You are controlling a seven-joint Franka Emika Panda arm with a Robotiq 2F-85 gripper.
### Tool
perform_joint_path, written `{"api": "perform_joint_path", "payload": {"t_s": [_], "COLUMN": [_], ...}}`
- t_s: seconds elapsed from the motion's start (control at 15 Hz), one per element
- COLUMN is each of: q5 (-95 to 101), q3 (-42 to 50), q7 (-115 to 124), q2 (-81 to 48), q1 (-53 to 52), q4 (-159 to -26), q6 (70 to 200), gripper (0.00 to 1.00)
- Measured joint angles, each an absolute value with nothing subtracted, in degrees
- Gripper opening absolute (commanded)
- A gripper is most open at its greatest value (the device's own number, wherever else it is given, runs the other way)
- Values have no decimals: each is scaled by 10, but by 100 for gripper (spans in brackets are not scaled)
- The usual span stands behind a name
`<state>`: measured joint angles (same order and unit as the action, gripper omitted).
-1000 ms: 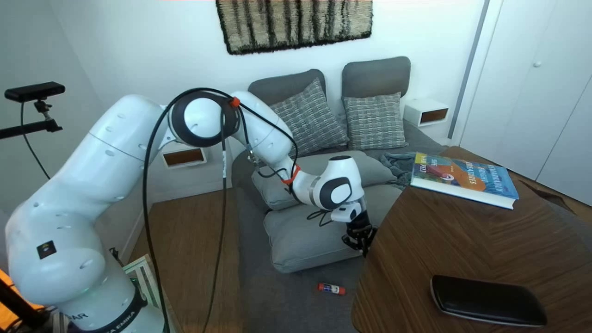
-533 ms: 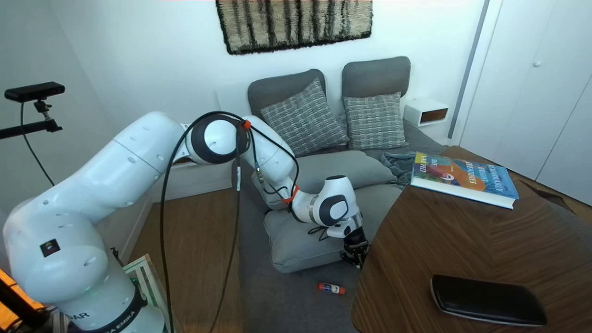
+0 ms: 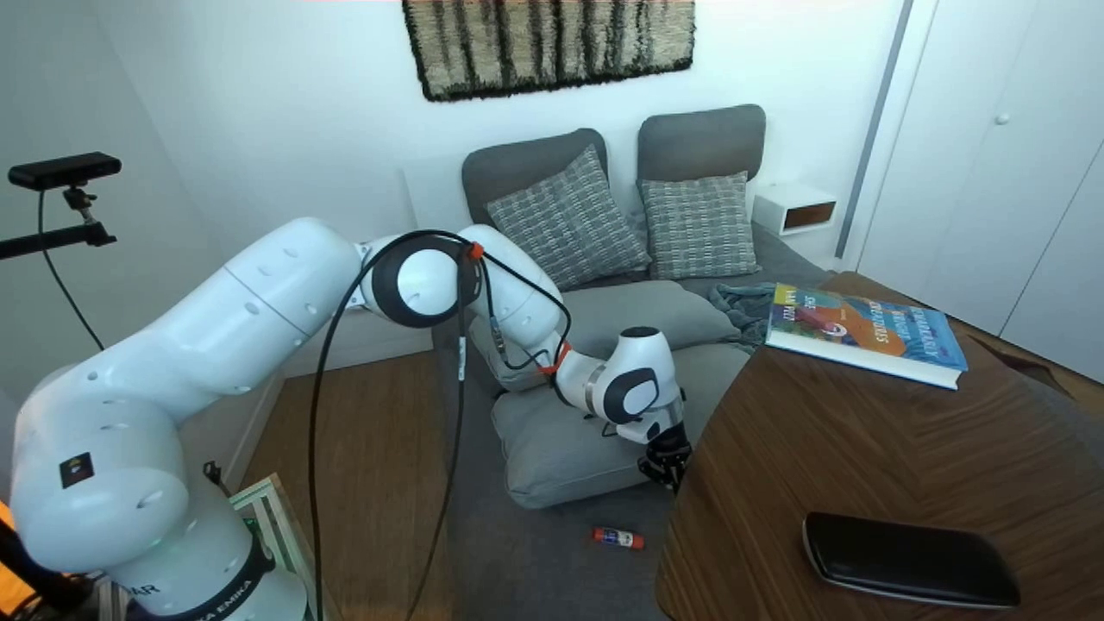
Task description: Place the small bin on the bed
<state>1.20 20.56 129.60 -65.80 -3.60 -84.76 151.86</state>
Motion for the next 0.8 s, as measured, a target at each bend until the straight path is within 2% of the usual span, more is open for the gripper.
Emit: {"api": "perform_joint_path", "payload": {"t_s": [0.73, 0.8], "q5": [11, 11], "q3": [173, 173], "q7": [1197, 1193], "q2": [-684, -686], "q1": [4, 4], "q4": [-814, -810], "q6": [1519, 1519], "gripper": [2, 31]}}
